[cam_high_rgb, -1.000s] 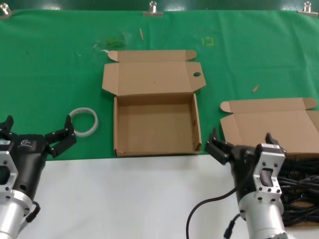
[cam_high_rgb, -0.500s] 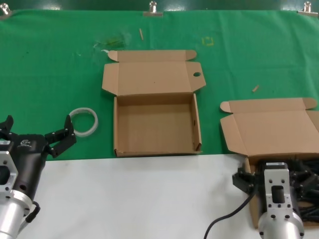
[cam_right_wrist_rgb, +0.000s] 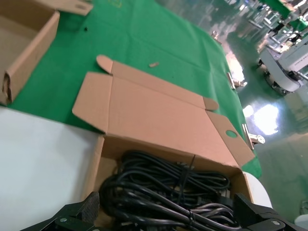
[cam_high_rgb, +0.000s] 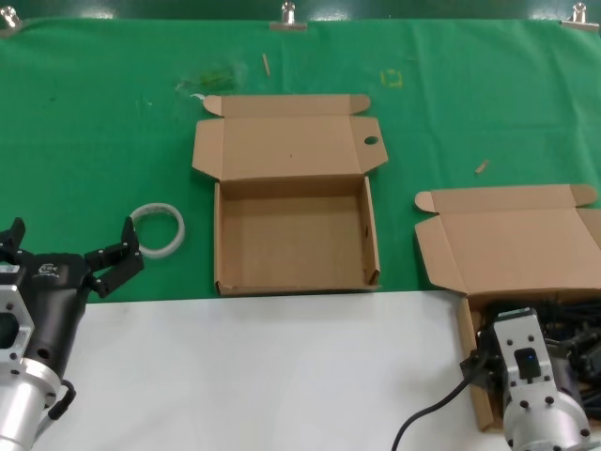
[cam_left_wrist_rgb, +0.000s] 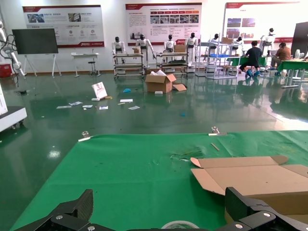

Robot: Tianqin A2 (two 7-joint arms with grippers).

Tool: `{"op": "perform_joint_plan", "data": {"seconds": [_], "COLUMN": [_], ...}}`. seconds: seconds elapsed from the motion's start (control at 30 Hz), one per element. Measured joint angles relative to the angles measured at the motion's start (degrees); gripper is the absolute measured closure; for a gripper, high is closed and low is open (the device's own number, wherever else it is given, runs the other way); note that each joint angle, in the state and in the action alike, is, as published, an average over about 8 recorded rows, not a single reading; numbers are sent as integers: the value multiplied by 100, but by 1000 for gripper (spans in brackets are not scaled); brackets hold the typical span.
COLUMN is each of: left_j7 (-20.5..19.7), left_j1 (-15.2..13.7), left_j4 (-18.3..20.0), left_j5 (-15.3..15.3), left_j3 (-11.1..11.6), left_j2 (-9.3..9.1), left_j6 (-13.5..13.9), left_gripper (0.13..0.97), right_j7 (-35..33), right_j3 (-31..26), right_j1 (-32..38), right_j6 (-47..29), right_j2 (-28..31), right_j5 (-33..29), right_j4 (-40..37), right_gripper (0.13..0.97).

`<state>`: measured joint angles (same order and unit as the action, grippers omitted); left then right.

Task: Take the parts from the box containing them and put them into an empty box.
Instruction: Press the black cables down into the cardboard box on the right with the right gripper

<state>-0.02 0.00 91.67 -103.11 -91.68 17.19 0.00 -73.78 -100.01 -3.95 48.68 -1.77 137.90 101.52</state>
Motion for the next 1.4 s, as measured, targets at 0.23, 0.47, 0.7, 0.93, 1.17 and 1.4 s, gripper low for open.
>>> {"op": "perform_joint_plan", "data": {"seconds": [0.23,0.47,0.7,0.93,1.17,1.4], "left_j7": [0,0,0,0,0,0], "left_j1": [0,0,0,0,0,0], "left_j4": [0,0,0,0,0,0], "left_j5": [0,0,0,0,0,-1], "left_j3": [0,0,0,0,0,0], "left_j2": [0,0,0,0,0,0], "left_j6": [0,0,0,0,0,0], "left_gripper": [132,132,132,132,132,132], "right_j7": [-727,-1370,-1999,-2525,-2845,-3127], "right_j3": [120,193,292,502,724,938], "right_j1": [168,315,414,408,350,336], "right_j6": [311,562,776,949,969,705], "right_j2": [0,0,0,0,0,0], "right_j5": [303,699,991,1147,1197,1150], "right_j4": [57,143,187,279,363,290], "right_gripper": [129,129,129,129,129,129]}}
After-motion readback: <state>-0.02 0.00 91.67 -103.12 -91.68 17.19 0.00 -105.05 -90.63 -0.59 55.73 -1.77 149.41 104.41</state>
